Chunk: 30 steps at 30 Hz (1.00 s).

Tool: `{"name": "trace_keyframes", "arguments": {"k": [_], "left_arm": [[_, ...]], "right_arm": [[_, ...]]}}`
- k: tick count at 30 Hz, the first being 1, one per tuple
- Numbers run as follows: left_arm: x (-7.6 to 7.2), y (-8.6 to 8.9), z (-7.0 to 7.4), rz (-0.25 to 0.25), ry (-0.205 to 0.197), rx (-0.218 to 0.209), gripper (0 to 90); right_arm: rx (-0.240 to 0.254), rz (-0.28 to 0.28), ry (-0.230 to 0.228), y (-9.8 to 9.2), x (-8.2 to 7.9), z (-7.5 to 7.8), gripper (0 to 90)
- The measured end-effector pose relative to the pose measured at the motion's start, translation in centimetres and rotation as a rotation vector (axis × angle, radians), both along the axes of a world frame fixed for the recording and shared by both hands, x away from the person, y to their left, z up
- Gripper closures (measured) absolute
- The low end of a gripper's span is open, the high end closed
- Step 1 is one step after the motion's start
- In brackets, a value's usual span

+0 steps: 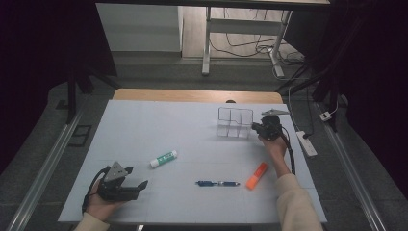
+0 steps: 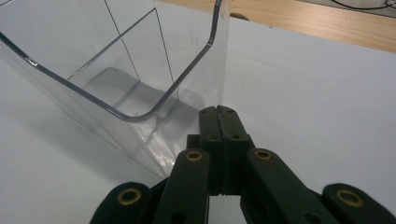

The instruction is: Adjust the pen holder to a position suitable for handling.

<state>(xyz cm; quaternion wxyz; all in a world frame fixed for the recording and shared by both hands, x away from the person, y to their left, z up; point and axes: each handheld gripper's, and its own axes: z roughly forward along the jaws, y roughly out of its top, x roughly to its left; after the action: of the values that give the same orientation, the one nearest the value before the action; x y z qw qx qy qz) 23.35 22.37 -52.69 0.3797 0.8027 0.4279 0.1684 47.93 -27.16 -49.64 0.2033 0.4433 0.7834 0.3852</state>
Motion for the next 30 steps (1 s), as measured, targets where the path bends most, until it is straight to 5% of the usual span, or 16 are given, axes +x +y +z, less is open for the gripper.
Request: {"name": "trace_keyframes", "arguments": {"k": [7,30], "left_arm": [[-0.2,-0.1,0.3,0.005,-0.025,0.003,21.9],[-0.1,-0.1,0.0,-0.002,-0.012,0.008,21.9]], "right_arm": [[0.000,0.013,-0.018,1.1,0.0,0.4,89.3],[-0.005,0.081,-0.020,4.5,-0.2,0.5,89.3]]}}
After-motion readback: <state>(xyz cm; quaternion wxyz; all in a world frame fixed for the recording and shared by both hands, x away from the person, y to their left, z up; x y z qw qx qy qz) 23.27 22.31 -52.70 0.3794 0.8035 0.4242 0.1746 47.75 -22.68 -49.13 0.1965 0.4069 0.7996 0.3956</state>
